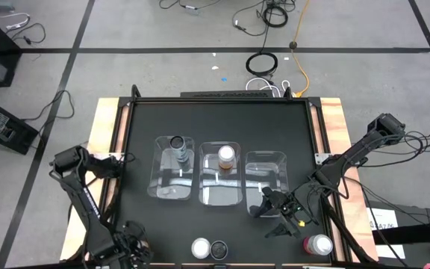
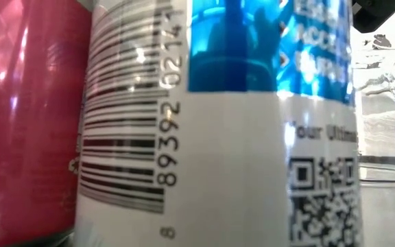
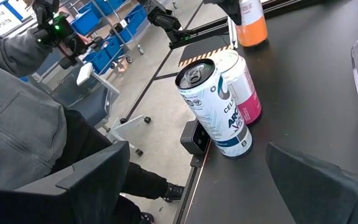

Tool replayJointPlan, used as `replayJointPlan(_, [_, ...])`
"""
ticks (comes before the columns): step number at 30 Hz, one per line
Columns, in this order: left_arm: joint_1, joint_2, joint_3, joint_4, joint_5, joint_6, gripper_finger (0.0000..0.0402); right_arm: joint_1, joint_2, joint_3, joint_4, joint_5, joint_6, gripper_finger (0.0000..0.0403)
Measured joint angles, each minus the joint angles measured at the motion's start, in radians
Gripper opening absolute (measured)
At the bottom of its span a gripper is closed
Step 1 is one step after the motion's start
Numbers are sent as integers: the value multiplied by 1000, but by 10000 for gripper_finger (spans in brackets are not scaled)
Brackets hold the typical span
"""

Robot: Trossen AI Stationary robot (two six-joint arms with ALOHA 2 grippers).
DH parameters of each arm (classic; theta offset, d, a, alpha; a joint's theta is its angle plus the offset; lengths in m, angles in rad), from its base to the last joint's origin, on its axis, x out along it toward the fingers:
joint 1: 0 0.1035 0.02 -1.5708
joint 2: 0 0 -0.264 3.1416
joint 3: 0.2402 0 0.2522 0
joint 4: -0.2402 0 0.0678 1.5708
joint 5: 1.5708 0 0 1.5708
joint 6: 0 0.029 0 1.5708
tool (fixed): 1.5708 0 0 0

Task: Sort soda cans
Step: Put the orange soda can into the middle transparent bin

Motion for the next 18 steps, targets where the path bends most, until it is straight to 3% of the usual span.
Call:
replayJointPlan(10, [74, -177, 0, -81, -59, 134, 321, 0, 0, 0, 0, 5, 0, 370])
replayJointPlan(18, [243, -369, 0, -99, -189, 475, 323, 0, 0, 0, 0, 93, 3, 370])
